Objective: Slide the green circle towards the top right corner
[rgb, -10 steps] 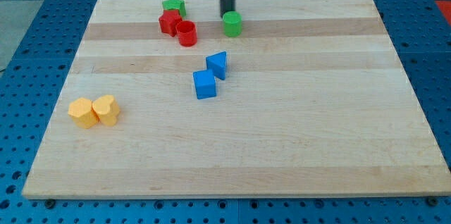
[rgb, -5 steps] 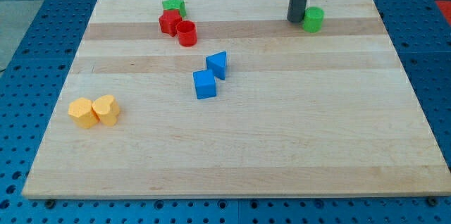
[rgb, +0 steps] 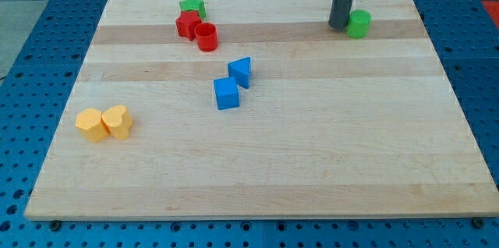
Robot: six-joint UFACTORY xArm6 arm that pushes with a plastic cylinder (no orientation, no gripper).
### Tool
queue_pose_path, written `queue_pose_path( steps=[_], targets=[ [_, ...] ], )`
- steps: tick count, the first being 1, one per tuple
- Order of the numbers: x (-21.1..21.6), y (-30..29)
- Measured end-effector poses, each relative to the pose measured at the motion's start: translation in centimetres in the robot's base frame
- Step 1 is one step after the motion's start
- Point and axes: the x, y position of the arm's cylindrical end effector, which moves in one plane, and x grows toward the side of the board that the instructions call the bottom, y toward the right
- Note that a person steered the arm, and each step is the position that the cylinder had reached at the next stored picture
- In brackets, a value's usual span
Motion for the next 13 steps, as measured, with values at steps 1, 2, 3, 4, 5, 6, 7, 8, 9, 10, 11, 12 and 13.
queue_pose_path(
  steps=[1, 2, 3, 4, 5, 6, 7, 8, 9, 10, 11, 12, 13],
  targets=[
    [2.3, -0.1],
    [3.6, -0.3],
    [4.5, -0.3],
    [5.3, -0.3],
    [6.0, -0.3],
    [6.8, -0.3],
    [7.5, -0.3],
    [8.4, -0.3],
    [9.4, -0.3],
    [10.3, -0.3],
    [12.0, -0.6],
    [9.5, 0.7],
    [4.3, 0.4]
  ],
)
